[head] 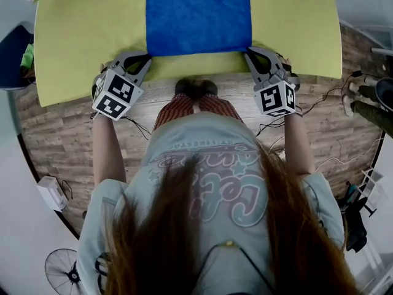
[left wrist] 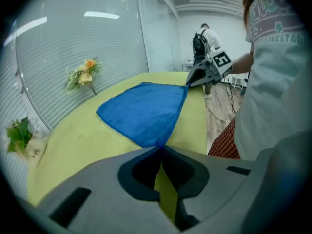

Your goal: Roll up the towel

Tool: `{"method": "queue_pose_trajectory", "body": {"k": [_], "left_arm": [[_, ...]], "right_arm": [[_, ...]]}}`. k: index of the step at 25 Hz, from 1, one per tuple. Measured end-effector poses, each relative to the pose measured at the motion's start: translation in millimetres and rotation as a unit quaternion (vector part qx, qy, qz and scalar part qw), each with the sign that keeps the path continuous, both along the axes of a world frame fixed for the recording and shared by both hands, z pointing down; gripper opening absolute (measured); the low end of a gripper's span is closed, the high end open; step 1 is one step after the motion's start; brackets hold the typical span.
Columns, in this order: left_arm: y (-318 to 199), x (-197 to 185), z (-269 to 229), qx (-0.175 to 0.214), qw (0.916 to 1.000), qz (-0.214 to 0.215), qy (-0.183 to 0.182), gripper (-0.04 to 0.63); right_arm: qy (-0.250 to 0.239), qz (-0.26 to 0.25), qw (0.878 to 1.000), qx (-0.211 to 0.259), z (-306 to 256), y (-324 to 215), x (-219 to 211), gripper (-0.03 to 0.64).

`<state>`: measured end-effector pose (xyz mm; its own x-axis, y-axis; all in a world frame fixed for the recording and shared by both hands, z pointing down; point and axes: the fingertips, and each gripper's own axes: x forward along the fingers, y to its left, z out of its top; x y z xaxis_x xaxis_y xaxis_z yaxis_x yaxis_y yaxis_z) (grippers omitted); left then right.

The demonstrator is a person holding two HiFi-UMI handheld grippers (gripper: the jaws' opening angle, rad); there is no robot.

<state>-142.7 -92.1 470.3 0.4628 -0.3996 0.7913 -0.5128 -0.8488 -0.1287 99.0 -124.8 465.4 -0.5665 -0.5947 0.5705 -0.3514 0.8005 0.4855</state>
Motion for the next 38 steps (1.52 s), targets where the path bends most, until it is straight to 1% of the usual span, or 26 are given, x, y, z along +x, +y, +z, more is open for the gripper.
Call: {"method": "queue_pose_trajectory", "body": {"k": [2,5,9,13,18,22,26,29,35,38], "left_arm": [[-1,-1,-1,0.006,0.9999,0.0,-0.011,0.021],[-2,-1,-8,0.008,1.0,-0.005,0.003,0.02],[-5,0,-19,0.025,0.9995,-0.014,0.013,0.02],[-15,-2,-25,0.037,0.999,-0.023,0.01,0.02],[-34,-3,-32,0.052,0.9977,-0.039,0.017,0.02],[-47,-4,-24,0.046,0.9974,-0.056,0.002,0.02],[-58,-5,-24,0.044,0.9957,-0.081,0.001,0.02],[-67,-6,-26,0.048,0.9947,-0.091,-0.004,0.021],[-82,-14,-16,0.057,0.991,-0.116,-0.034,0.021],[-88,-15,-12,0.067,0.9893,-0.12,-0.05,0.021]], "right_arm": [[-0.006,0.002,1.0,0.002,-3,-1,1,0.015],[-0.013,0.004,1.0,0.01,-9,-3,0,0.014],[-0.029,0.009,0.999,0.021,-18,-6,2,0.014],[-0.041,0.01,0.999,0.027,-24,-12,1,0.014],[-0.058,0.022,0.998,0.024,-30,-23,0,0.014],[-0.051,0.037,0.998,0.026,-30,-37,-1,0.014],[-0.056,0.052,0.997,0.018,-30,-48,-1,0.014],[-0.053,0.057,0.997,0.009,-26,-56,0,0.014],[-0.027,0.06,0.998,-0.013,-14,-71,-4,0.017],[-0.028,0.075,0.996,-0.025,-11,-79,-4,0.036]]}}
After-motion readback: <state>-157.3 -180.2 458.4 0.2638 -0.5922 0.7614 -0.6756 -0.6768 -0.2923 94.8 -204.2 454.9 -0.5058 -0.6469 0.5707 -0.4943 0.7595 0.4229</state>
